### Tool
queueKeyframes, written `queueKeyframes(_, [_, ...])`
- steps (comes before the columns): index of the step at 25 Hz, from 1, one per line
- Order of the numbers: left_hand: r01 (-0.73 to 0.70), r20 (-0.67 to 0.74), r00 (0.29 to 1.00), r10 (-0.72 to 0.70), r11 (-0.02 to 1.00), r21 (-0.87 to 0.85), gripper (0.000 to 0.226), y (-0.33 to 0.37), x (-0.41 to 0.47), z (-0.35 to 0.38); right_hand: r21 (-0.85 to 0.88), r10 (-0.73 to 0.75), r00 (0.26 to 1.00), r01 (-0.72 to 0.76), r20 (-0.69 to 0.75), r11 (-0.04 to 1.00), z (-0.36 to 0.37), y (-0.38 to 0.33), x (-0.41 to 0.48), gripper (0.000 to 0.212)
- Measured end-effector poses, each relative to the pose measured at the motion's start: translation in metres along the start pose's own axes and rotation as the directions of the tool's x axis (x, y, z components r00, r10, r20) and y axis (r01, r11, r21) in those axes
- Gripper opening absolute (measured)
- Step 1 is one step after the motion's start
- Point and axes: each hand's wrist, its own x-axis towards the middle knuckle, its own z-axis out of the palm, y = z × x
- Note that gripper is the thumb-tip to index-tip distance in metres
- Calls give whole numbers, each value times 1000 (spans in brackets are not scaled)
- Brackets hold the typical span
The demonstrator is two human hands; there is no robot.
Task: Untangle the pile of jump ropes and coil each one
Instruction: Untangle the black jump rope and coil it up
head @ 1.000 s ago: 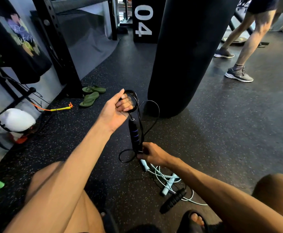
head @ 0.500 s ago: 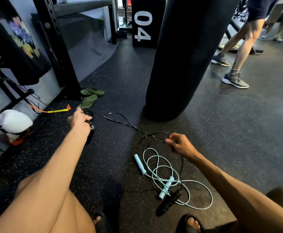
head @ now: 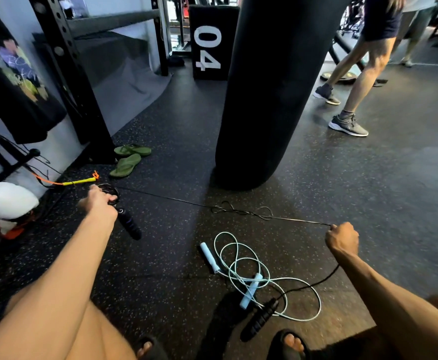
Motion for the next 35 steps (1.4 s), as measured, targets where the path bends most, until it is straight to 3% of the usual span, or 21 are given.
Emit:
queueKeyframes(2, [-18, -15, 1000, 18, 999, -42, 34, -4, 0, 9, 120, -87, 995, 79, 56, 990, 1, -11, -6, 11])
queueKeyframes(6, [-12, 263, 965, 20, 999, -33, 37, -11, -20, 28, 170, -367, 882, 330, 294, 928, 9, -47, -26, 19])
queueKeyframes(9, [40, 451, 890, -62, 997, 59, 35, -24, -39, 36, 177, -426, 766, 391, 481, 903, 13, -72, -46, 9])
queueKeyframes(11, [30, 539, 833, -126, 982, 184, 32, -36, -51, 39, 238, -450, 699, 384, 556, 892, 14, -85, -56, 13])
queueKeyframes(15, [-129, 685, 708, -173, 921, 367, 34, -68, -83, 46, 451, -539, 576, 304, 615, 839, 12, -110, -78, 18])
queueKeyframes(18, [-272, 760, 619, -200, 853, 445, 38, -95, -103, 52, 582, -585, 522, 194, 620, 790, 7, -128, -89, 19])
queueKeyframes(21, [-416, 775, 591, -224, 739, 531, 44, -118, -110, 52, 618, -610, 496, 174, 617, 767, 4, -134, -95, 18])
queueKeyframes(25, [-337, 703, 627, -337, 696, 634, 58, -140, -100, 42, 677, -602, 553, 91, 576, 731, 9, -134, -96, 20])
queueKeyframes(27, [-309, 682, 611, -402, 673, 673, 60, -149, -100, 39, 726, -601, 568, 9, 562, 688, 8, -137, -93, 22])
queueKeyframes(29, [-259, 686, 605, -405, 715, 650, 57, -156, -105, 41, 741, -608, 553, -29, 571, 670, 4, -140, -93, 22])
queueKeyframes(31, [-186, 688, 651, -321, 811, 554, 46, -158, -111, 47, 739, -612, 535, -35, 583, 673, 0, -142, -95, 22])
queueKeyframes(33, [29, 658, 674, -336, 902, 430, 36, -154, -110, 54, 729, -616, 521, -18, 591, 684, -1, -141, -95, 21])
queueKeyframes(35, [341, 675, 596, -435, 898, 277, 32, -139, -107, 58, 709, -608, 526, 14, 595, 705, -1, -139, -94, 20])
